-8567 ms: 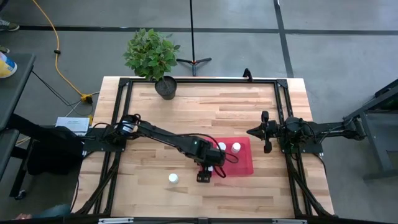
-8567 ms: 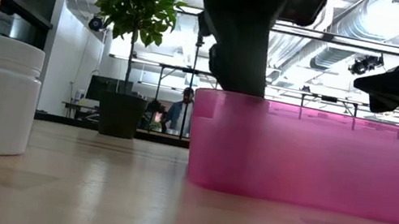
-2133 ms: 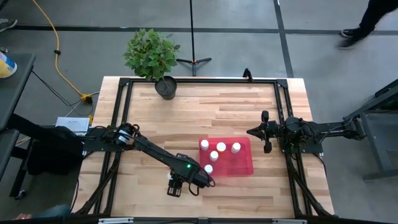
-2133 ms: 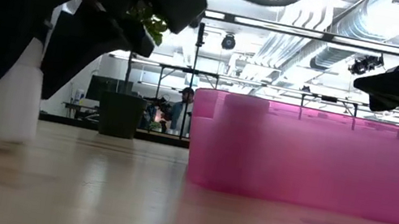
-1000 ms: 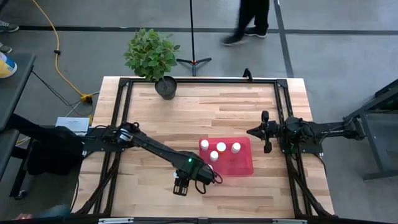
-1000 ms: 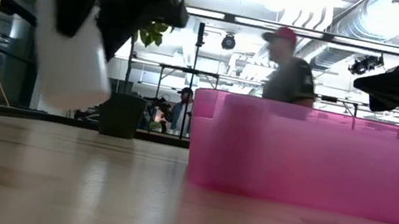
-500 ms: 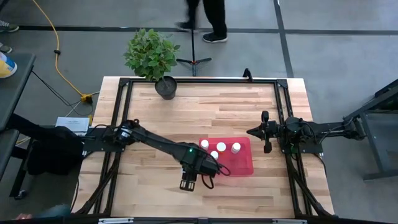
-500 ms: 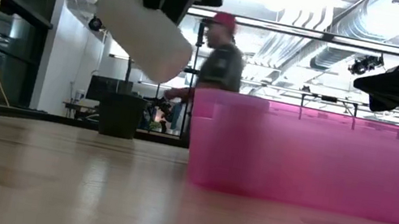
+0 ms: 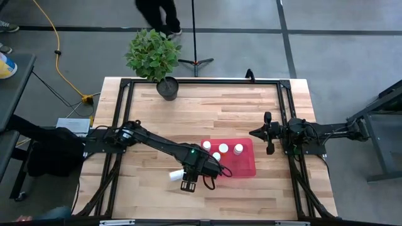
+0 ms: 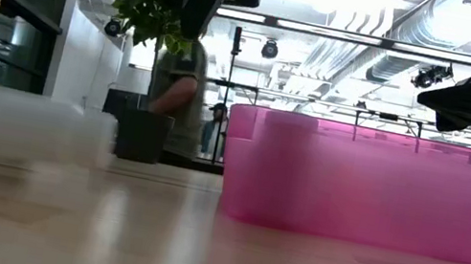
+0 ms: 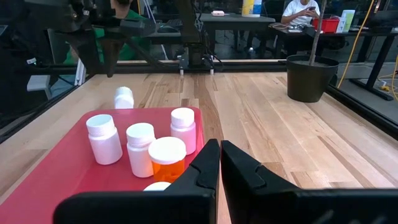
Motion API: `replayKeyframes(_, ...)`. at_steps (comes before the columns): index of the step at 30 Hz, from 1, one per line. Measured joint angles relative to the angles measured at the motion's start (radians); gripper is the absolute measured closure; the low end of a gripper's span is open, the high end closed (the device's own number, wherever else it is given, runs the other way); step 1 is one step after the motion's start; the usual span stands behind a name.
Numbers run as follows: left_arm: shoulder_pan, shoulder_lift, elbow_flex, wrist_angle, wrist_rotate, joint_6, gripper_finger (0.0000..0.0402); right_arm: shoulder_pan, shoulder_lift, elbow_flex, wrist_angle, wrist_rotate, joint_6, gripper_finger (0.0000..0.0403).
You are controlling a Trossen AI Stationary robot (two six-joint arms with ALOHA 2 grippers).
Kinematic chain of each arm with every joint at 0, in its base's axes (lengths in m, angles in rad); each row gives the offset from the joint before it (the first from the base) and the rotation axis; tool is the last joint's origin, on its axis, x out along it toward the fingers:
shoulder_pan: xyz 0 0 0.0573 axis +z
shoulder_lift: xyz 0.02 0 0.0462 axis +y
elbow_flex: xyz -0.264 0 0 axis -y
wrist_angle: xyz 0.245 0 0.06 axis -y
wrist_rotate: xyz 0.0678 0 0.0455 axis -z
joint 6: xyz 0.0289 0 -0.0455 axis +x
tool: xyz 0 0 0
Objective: Pick and place pill bottles into a basket
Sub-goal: Put the white pill bottle into the pink bin
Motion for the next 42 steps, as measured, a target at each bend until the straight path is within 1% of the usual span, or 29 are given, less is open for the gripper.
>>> replayKeyframes(5, 0.0, 0.0, 0.0, -0.005, -0.045, -0.009, 0.0202, 0.0, 0.0, 0.0, 0.0, 0.0, 0.0, 0.0396)
replayKeyframes(9, 0.0, -0.001, -0.013, -0.063, -0.065, -0.085, 0.0166, 0.0, 0.0, 0.0, 0.0, 0.0, 0.0, 0.0396)
replayKeyframes(12, 0.0, -0.001, -0.062, -0.13, -0.062, -0.143, 0.0125, 0.0, 0.0, 0.0, 0.0, 0.0, 0.0, 0.0396)
replayKeyframes(15, 0.0, -0.002, -0.138, -0.1, 0.021, -0.186, 0.0083, 0.0, 0.0, 0.0, 0.0, 0.0, -0.001, 0.0396)
replayKeyframes(17, -0.004, -0.002, -0.183, -0.079, 0.045, -0.204, 0.006, 0.0, 0.0, 0.0, 0.0, 0.0, 0.0, 0.0396)
replayKeyframes(19, -0.01, -0.005, -0.228, -0.086, 0.038, -0.219, 0.0044, 0.0, 0.0, 0.0, 0.0, 0.0, 0.004, 0.0396)
replayKeyframes(22, -0.021, -0.026, -0.287, -0.119, 0.011, -0.244, 0.0033, 0.0, 0.0, 0.0, 0.0, 0.0, 0.004, 0.0396)
replayKeyframes(25, -0.023, -0.096, -0.366, -0.11, -0.03, -0.286, 0.0034, 0.0, 0.001, 0.0, 0.0, 0.0, 0.004, 0.0396)
replayKeyframes(28, -0.019, -0.196, -0.478, -0.041, -0.057, -0.353, 0.0041, 0.0, 0.009, 0.0, 0.0, 0.0, 0.004, 0.0396)
replayKeyframes(33, -0.019, -0.399, -0.686, 0.159, -0.093, -0.444, 0.0053, 0.0, 0.022, 0.0, 0.0, 0.0, 0.004, 0.0396)
replayKeyframes(35, -0.019, -0.468, -0.761, 0.215, -0.099, -0.478, 0.0056, 0.0, 0.024, 0.0, 0.0, 0.0, 0.004, 0.0396)
replayKeyframes(38, -0.019, -0.567, -0.858, 0.233, -0.144, -0.525, 0.0057, 0.0, 0.027, 0.0, 0.0, 0.0, 0.007, 0.0396)
replayKeyframes(42, -0.019, -0.686, -0.978, 0.257, -0.223, -0.54, 0.0058, 0.0, 0.027, 0.0, 0.0, 0.002, 0.007, 0.0396)
